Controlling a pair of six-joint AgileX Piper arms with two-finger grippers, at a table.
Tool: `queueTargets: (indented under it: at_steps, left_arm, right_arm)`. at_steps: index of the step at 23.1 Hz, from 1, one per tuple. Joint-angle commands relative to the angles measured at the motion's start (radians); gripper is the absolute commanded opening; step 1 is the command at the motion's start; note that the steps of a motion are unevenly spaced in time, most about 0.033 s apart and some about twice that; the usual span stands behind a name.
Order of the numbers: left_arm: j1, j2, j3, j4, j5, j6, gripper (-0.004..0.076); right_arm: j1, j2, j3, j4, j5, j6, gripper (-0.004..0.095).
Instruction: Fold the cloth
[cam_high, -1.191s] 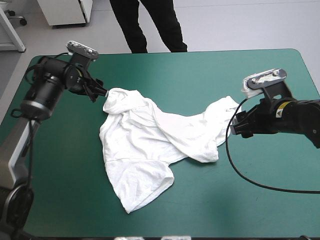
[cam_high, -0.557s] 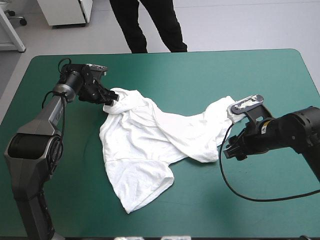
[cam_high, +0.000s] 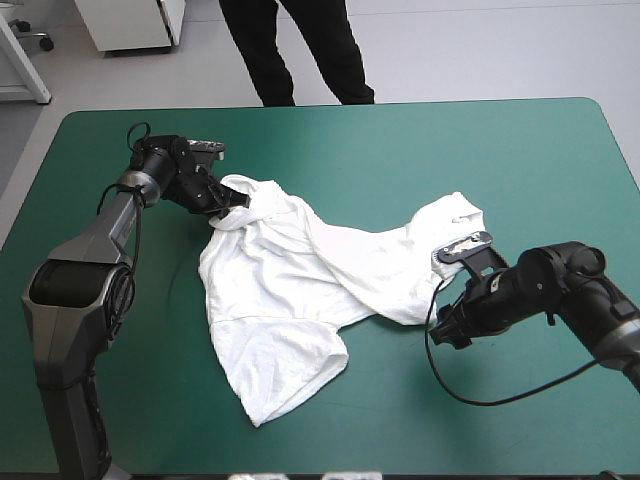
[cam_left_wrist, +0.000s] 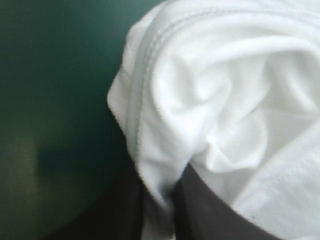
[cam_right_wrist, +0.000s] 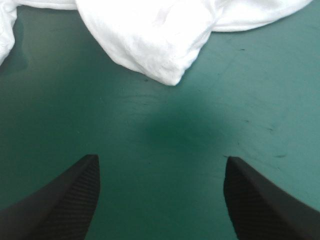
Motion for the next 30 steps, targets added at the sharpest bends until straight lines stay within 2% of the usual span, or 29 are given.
queueTargets:
  at_steps: [1,7,11,13,16,18,19,22,23,26,30]
  left_arm:
    - [-0.001,-0.039,-0.025,0.004,-0.014,-0.002,-0.0008]
    - [-0.001,-0.039,-0.025,-0.008,-0.008,-0.012,-0.0009]
    - [-0.001,-0.039,-0.025,-0.006,0.002,-0.012,-0.0009]
    - [-0.001,-0.039,-0.025,-0.008,0.002,-0.012,-0.0009]
    - [-0.001,-0.039,-0.025,-0.006,0.007,-0.01,-0.0009]
    - [-0.001,-0.039,-0.025,-0.006,0.007,-0.01,-0.0009]
    - [-0.001,-0.039,-0.025,-0.006,0.007,-0.008,-0.0009]
    - [-0.001,-0.039,-0.025,-0.008,0.005,-0.001,-0.0009]
    - [-0.001,-0.039,-0.025,-0.008,0.003,-0.001,-0.0009]
    - [-0.001,-0.041,-0.025,-0.015,0.002,-0.001,-0.0009]
    - [-0.001,-0.074,-0.025,-0.02,0.007,-0.001,-0.0009]
  right_arm:
    - [-0.004,0.045,-0.02,0.046,-0.082,-0.028,0.0648]
    - [0.09,0.224,-0.02,0.041,-0.256,0.028,0.0648]
    - [0.097,0.296,-0.02,0.046,-0.265,0.072,0.063]
    - [0.097,0.344,-0.02,0.043,-0.27,0.067,0.0524]
    - [0.097,0.377,-0.02,0.022,-0.278,0.077,0.0489]
    - [0.097,0.393,-0.018,-0.007,-0.267,0.115,0.037]
    - [0.097,0.403,-0.018,-0.024,-0.255,0.11,0.025]
    - [0.097,0.414,-0.018,-0.057,-0.251,0.108,0.0017]
    - [0.095,0.418,-0.02,-0.065,-0.251,0.108,-0.0012]
    - [0.095,0.416,-0.033,-0.089,-0.244,0.108,-0.0017]
    - [0.095,0.391,-0.114,-0.112,-0.158,0.108,-0.0017]
